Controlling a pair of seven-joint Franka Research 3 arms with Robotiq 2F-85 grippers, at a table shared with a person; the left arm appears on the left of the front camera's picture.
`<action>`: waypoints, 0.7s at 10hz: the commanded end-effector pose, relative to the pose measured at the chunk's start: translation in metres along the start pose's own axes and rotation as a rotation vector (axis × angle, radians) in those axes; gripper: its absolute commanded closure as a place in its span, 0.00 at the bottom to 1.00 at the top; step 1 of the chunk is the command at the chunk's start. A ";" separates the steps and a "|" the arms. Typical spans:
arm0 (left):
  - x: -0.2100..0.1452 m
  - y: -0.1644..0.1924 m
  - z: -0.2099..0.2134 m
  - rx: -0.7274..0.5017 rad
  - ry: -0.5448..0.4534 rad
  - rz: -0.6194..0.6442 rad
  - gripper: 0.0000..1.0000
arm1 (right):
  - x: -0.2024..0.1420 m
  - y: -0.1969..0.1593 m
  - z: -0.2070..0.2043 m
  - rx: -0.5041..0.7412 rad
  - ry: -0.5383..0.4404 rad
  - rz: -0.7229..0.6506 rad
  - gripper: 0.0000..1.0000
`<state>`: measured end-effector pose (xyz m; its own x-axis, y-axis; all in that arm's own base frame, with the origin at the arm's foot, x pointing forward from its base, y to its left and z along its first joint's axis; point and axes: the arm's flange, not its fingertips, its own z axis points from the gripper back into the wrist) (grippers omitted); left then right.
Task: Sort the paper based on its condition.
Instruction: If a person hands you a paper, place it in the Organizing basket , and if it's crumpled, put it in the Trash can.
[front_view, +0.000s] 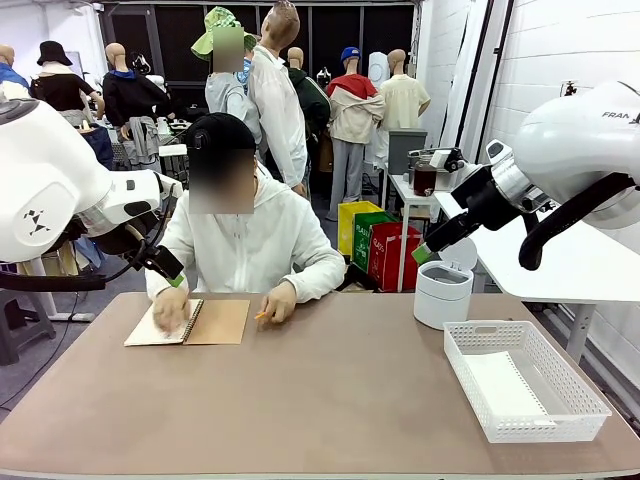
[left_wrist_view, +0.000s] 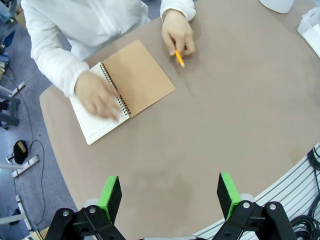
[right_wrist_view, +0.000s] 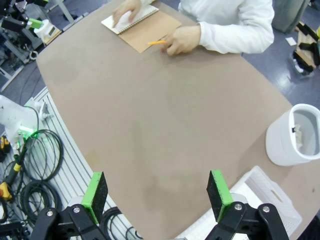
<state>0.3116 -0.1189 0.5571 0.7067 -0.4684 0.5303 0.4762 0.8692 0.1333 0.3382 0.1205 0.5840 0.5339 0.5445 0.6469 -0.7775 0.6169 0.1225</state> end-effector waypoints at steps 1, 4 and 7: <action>0.000 0.001 0.000 -0.005 -0.006 0.004 0.00 | 0.002 0.002 -0.001 -0.014 -0.007 -0.012 0.00; 0.000 0.001 0.000 -0.005 -0.006 0.004 0.00 | 0.002 0.002 -0.001 -0.014 -0.007 -0.012 0.00; 0.000 0.001 0.000 -0.005 -0.006 0.004 0.00 | 0.002 0.002 -0.001 -0.014 -0.007 -0.012 0.00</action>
<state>0.3116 -0.1189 0.5571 0.7067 -0.4684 0.5303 0.4762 0.8692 0.1333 0.3382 0.1205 0.5840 0.5339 0.5445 0.6469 -0.7775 0.6169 0.1225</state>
